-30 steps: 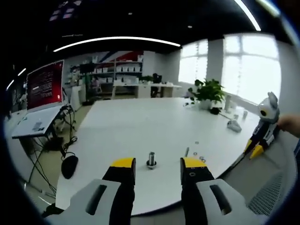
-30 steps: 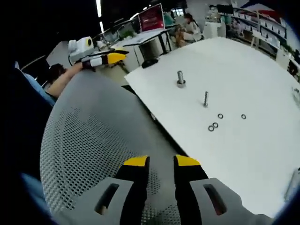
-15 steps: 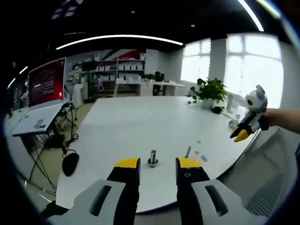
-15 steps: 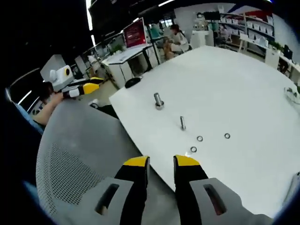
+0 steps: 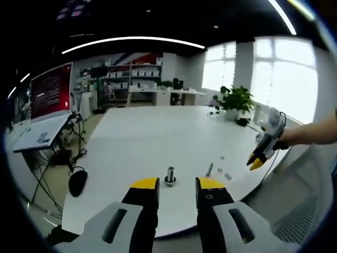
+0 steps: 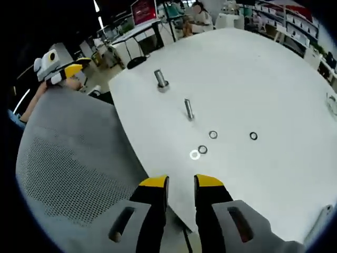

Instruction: Place the washer onto the threaded stud by aligning its center hole with the stud, sliding it down to the base, and recovering from edge contact or off-axis alignment until the washer reaches the visible bottom stop.

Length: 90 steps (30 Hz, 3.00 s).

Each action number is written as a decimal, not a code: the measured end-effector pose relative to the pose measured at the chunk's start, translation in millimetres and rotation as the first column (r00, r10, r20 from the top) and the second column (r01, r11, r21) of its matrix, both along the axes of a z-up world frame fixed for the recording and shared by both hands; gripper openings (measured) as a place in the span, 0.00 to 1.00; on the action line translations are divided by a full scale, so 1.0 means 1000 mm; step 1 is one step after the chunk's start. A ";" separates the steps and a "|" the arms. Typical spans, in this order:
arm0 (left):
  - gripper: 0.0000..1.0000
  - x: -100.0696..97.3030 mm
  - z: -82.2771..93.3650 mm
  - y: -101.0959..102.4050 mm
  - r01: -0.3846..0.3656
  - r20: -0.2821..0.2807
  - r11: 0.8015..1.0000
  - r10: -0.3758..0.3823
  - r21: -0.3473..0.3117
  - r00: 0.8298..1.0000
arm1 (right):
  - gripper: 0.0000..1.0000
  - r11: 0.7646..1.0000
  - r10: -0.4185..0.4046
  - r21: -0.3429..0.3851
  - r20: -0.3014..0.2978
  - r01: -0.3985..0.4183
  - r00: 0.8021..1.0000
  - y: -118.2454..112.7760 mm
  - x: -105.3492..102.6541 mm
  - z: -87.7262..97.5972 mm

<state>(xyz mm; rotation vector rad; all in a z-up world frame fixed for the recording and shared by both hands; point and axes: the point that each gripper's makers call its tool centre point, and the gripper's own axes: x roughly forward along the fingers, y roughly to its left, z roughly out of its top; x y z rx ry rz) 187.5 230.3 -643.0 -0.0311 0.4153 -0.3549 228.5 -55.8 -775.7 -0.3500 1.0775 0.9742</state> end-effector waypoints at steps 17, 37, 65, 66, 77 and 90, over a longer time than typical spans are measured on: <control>0.20 0.000 -0.002 0.001 -0.006 -0.011 1.000 0.006 -0.001 1.000 | 0.19 0.971 0.147 -0.185 -0.022 -0.149 0.989 -0.002 0.016 -0.037; 0.18 -0.001 -0.005 0.002 -0.014 -0.027 1.000 0.014 -0.002 1.000 | 0.25 0.933 0.288 -0.221 -0.017 -0.285 0.957 0.029 0.021 -0.065; 0.18 0.000 -0.003 0.003 -0.017 -0.016 1.000 0.017 -0.011 1.000 | 0.20 0.857 0.445 -0.304 0.031 -0.415 0.895 0.040 0.037 -0.068; 0.17 0.000 -0.003 0.003 -0.017 -0.016 1.000 0.017 -0.012 1.000 | 0.20 0.855 0.446 -0.309 0.029 -0.417 0.894 0.040 0.037 -0.068; 0.17 0.000 -0.002 0.003 -0.015 -0.013 1.000 0.015 -0.015 1.000 | 0.17 0.824 0.503 -0.323 0.037 -0.466 0.864 0.038 0.037 -0.068; 0.16 0.000 -0.002 0.002 -0.012 -0.013 1.000 0.012 -0.015 1.000 | 0.13 0.822 0.491 -0.365 0.066 -0.437 0.869 0.040 0.037 -0.065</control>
